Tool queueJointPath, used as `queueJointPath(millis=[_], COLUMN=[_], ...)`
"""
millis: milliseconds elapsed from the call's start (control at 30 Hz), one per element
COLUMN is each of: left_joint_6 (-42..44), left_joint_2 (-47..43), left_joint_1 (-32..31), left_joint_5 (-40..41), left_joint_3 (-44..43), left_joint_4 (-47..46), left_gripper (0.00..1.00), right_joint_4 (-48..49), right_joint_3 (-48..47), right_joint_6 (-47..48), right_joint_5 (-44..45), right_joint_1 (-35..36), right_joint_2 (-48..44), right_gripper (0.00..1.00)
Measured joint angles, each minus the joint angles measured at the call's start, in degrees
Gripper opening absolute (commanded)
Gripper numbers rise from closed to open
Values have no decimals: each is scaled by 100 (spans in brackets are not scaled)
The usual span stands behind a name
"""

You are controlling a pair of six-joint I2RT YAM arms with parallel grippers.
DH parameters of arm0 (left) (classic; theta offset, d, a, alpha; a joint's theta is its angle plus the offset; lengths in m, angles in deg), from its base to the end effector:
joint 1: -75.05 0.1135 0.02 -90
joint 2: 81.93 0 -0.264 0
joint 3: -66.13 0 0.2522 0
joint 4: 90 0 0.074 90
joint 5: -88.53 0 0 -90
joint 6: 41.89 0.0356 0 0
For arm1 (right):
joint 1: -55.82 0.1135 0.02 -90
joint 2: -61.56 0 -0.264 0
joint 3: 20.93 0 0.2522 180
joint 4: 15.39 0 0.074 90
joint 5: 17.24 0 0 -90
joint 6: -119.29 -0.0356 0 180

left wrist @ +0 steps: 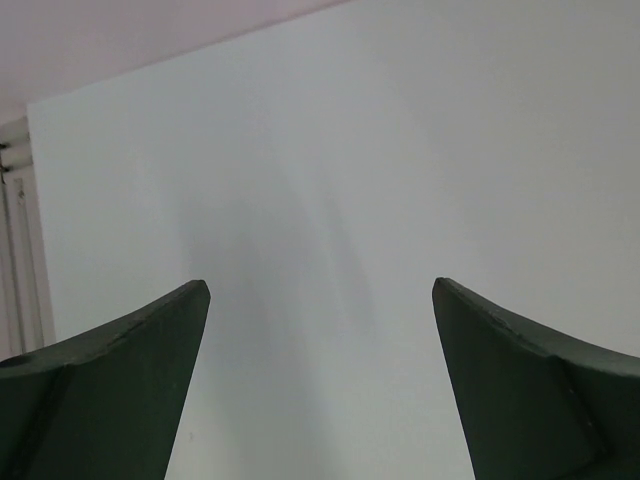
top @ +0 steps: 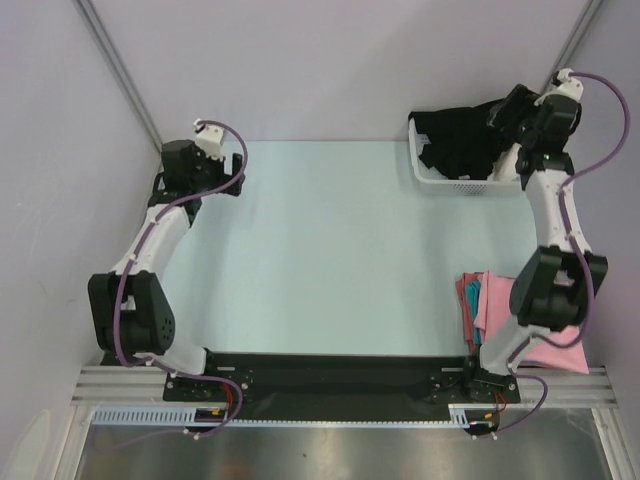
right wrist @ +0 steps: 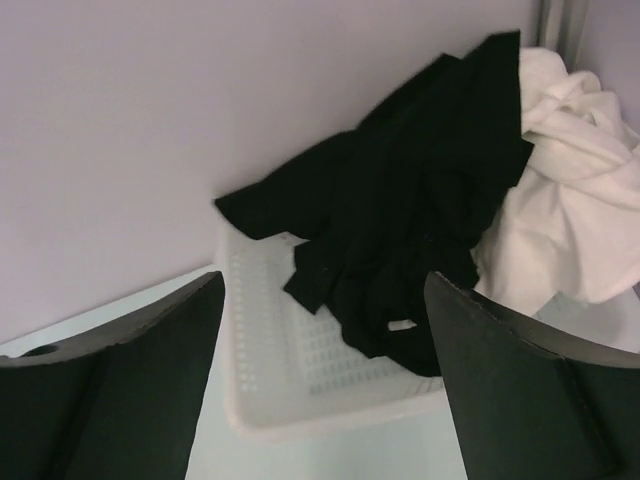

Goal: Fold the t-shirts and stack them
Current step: Grab the tshirt from the pile, then move the tshirt to the center of the board

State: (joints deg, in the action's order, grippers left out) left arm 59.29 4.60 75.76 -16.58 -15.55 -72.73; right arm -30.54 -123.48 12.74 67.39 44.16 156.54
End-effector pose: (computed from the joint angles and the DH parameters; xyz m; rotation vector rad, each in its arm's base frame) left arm 0.3558 -0.0049 0.3149 0.3489 1.9132 -0.1205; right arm 0.3938 -0.0779 0.3953 0.3472 1.6688 0.1434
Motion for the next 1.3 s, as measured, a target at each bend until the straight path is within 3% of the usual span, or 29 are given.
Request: queueJointPath(millis=[233,467,567,600,700,967,1167,1300], left_joint_6=[367,522,560,570,592,605,702,752], left_joint_2=[435,531,612,634,682,682,579,372], left_joint_1=[-22,-22,-22,-22,-22,-22,-22,-22], left_joint_5=[160,181,184,186,184,142,70,-4], left_joint_3=[-811,-1095,-1099,-1099,-1099,-1178,-1215,-1215], left_joint_4=[1974,2697,2837,2876,2992,3112,3248,3322], left_gripper=[100,100,100,100,100,100,100,100], right_joint_4=[-1128,-1322,-1355,-1344,-1377,-1488,-1558,-1311], right_joint_3=[-2465,-3995,-4476,-4555,-4577,-4203,-4065,-4076], right_joint_6=[-337,-769,-787,-780,-745,-557,-184,326], right_joint_5=[-59,-31,138,177,214,313,273,245], right_joint_1=[-120,-37,15,35,105,192,350,960], right_joint_2=[2809,4752,5235,5329,5372,4769,3276,1967], right_gripper=[82,73,51,31,0,0,0,0])
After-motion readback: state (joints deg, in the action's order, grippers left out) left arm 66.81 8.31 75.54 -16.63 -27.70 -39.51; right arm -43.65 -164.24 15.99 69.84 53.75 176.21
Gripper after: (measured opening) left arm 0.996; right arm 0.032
